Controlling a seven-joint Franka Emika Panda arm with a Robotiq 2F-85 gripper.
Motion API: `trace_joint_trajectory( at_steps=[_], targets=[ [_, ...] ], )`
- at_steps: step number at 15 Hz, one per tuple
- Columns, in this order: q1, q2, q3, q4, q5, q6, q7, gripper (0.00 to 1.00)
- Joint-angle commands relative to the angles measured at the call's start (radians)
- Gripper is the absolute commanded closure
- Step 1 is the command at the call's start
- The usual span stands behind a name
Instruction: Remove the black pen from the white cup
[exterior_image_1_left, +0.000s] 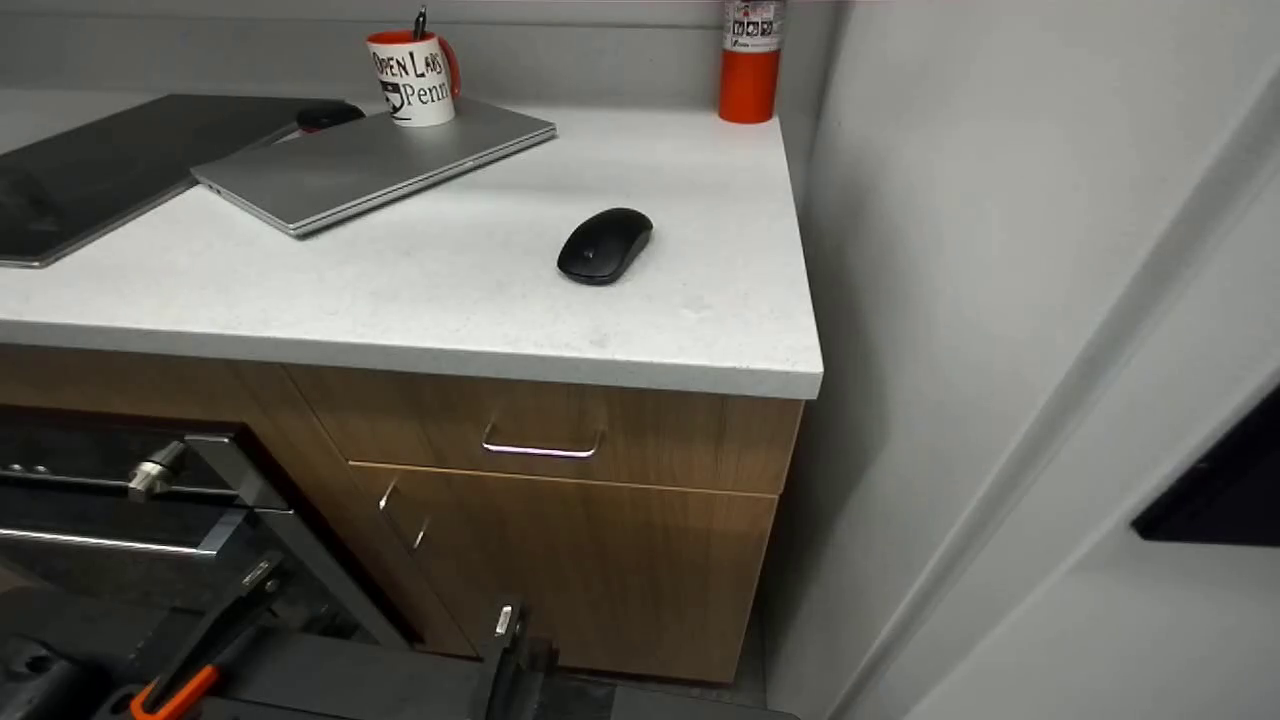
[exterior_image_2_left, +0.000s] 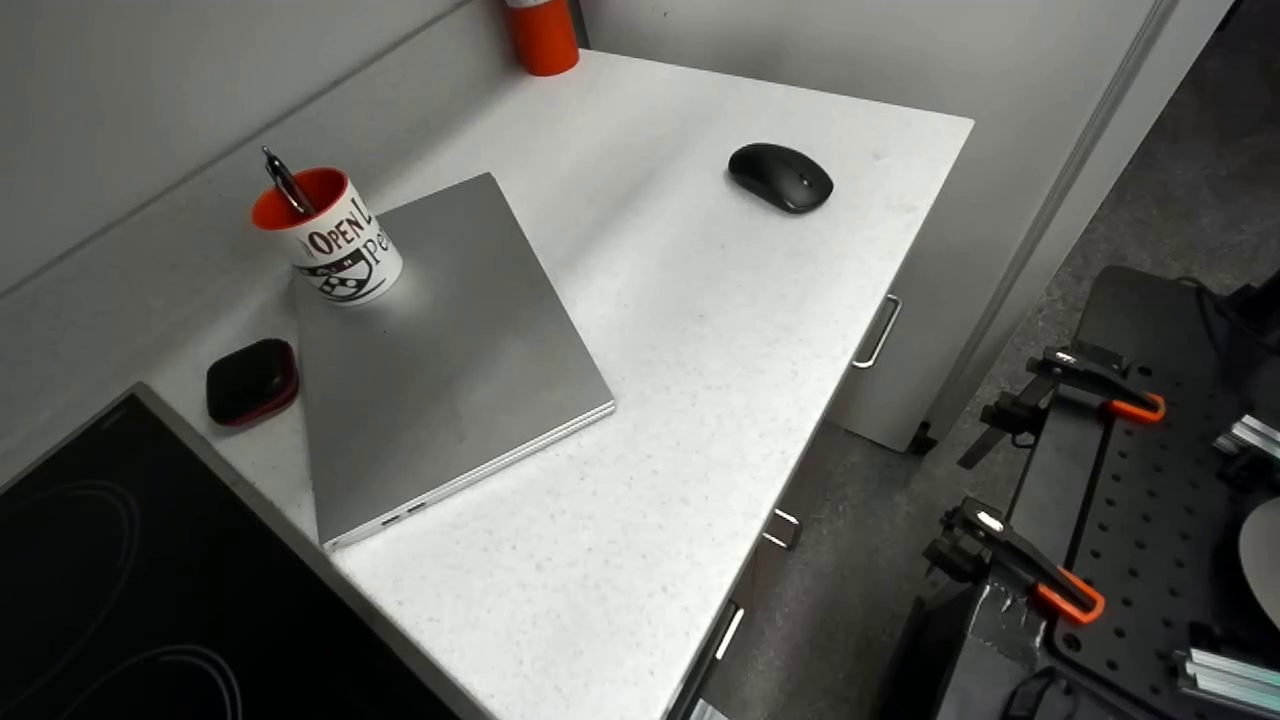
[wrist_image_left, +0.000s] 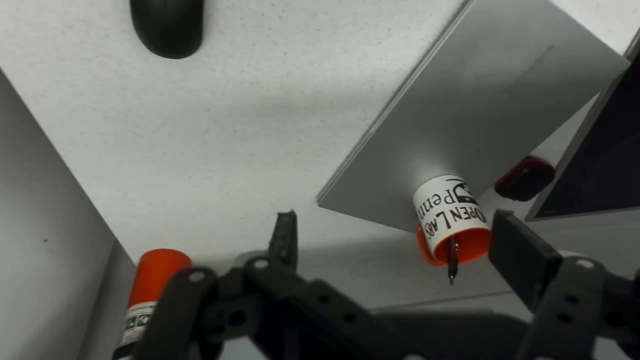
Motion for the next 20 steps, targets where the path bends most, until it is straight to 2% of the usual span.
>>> trace_joint_trajectory(
  at_steps=[1, 7, 8, 9, 11, 14, 17, 18, 20],
  targets=[
    [0.008, 0.022, 0.012, 0.012, 0.006, 0.003, 0.003, 0.00],
    [0.014, 0.053, 0.016, 0.038, 0.008, 0.004, 0.006, 0.00],
    [0.039, 0.085, 0.005, 0.058, 0.059, 0.002, -0.012, 0.00],
    [0.032, 0.114, 0.020, 0.063, 0.048, 0.043, 0.016, 0.00],
    [0.070, 0.191, 0.016, 0.095, 0.131, 0.101, -0.008, 0.00],
    [0.103, 0.313, 0.038, 0.151, 0.226, 0.240, -0.003, 0.00],
    [0.113, 0.441, 0.084, 0.238, 0.271, 0.336, 0.010, 0.00],
    [0.108, 0.478, 0.102, 0.273, 0.263, 0.351, 0.026, 0.00],
    [0.097, 0.527, 0.131, 0.336, 0.266, 0.309, 0.023, 0.00]
  ],
)
